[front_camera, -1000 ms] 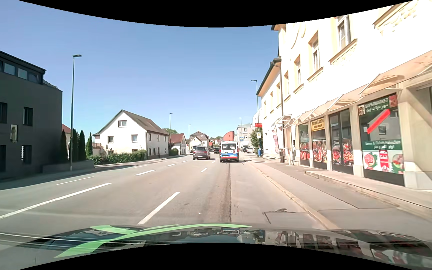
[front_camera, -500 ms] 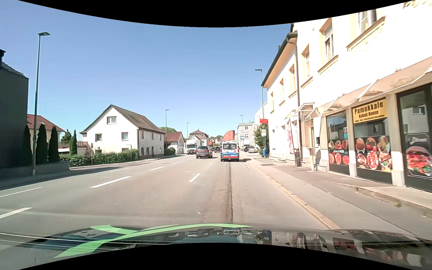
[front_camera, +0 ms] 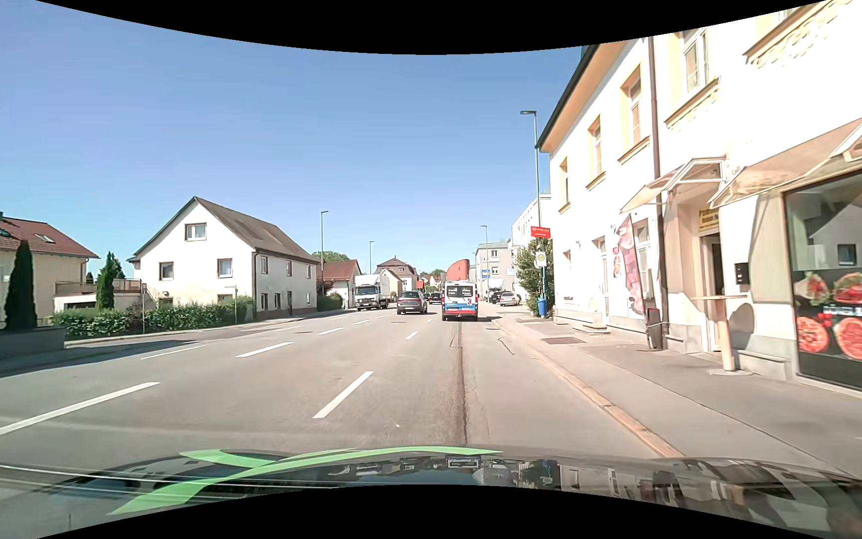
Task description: Follow the waypoints while adhering to traffic rules and regulations
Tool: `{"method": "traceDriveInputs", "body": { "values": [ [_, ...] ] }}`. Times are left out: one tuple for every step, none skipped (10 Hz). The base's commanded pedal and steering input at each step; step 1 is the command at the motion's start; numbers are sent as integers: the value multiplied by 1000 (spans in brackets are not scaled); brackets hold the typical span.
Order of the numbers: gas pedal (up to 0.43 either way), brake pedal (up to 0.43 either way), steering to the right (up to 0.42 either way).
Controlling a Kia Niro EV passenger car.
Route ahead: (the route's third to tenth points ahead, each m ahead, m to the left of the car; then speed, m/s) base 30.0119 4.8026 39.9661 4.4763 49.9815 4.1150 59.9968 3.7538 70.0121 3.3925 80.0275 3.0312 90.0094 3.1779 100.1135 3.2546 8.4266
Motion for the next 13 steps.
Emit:
{"method": "traceDriveInputs", "body": {
  "values": [
    [189, 0, -4],
    [189, 0, -5],
    [177, 0, -5],
    [169, 0, -5],
    [169, 0, -4],
    [169, 0, -3],
    [169, 0, -3],
    [169, 0, -3],
    [169, 0, -3],
    [157, 0, -3],
    [157, 0, -3],
    [150, 0, -3],
    [150, 0, -3]
  ]
}}
